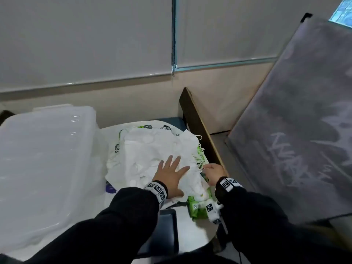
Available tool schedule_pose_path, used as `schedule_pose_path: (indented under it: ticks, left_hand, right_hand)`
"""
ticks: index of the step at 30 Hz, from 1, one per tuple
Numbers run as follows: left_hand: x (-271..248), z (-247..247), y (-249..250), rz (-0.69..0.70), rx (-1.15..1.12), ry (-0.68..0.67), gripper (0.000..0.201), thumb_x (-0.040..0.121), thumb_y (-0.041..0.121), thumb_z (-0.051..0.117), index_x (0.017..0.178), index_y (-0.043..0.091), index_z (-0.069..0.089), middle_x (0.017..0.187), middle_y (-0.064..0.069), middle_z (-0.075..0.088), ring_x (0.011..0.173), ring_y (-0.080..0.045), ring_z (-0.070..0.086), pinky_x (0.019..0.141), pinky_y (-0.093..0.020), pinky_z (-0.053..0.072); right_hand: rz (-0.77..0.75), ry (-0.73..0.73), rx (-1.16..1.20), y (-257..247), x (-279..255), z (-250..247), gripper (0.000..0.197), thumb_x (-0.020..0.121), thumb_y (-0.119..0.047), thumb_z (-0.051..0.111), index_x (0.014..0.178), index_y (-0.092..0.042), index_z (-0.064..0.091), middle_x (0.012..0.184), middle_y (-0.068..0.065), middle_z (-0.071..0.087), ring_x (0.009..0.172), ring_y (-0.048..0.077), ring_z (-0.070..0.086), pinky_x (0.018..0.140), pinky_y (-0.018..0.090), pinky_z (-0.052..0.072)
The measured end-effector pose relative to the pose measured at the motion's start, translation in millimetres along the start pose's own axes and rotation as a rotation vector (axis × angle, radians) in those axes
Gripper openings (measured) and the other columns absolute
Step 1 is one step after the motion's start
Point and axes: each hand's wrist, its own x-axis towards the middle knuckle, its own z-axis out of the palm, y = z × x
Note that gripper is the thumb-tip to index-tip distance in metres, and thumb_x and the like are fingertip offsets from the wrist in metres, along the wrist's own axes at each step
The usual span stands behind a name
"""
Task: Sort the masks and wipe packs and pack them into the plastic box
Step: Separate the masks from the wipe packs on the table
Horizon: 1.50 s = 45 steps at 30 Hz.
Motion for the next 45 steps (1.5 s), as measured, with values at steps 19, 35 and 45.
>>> schedule_pose_path:
  ticks: [19, 35, 45]
  left_hand:
    - [-46.2, -27.6, -83.3, -0.49, 0.085, -0.139, 0.06, 0.086, 0.028, 0.063, 0.141, 0.042, 0.044, 0.14, -0.001, 0.048, 0.123, -0.027, 0.049, 0.101, -0.045, 0.043]
    - [-44.2, -47.9, -54.8, -0.399, -0.895, 0.353, 0.015, 0.082, 0.027, 0.078, 0.095, 0.03, 0.071, 0.086, 0.011, 0.072, 0.083, -0.013, 0.066, 0.072, -0.024, 0.049]
    - [-65.1, 34.1, -88.0, -0.542, -1.223, 0.132, 0.03, 0.077, 0.047, 0.065, 0.093, 0.024, 0.075, 0.09, 0.002, 0.076, 0.091, -0.024, 0.07, 0.085, -0.039, 0.054]
  right_hand:
    - [-0.302, -0.448, -0.161, -57.9, -11.7, -43.8, 0.029, 0.081, 0.005, 0.073, 0.098, -0.018, 0.077, 0.073, 0.003, 0.062, 0.073, 0.013, 0.062, 0.073, 0.025, 0.048]
    - [-0.044, -0.162, 0.223, -86.3, -39.8, 2.7, 0.006, 0.093, -0.015, 0.069, 0.098, -0.012, 0.07, 0.091, 0.012, 0.07, 0.061, 0.019, 0.058, 0.051, 0.027, 0.043]
    - [0.316, -0.205, 0.303, -29.6, -74.8, 68.1, 0.013, 0.088, -0.011, 0.075, 0.087, -0.009, 0.062, 0.084, 0.012, 0.069, 0.049, 0.023, 0.066, 0.044, 0.023, 0.041]
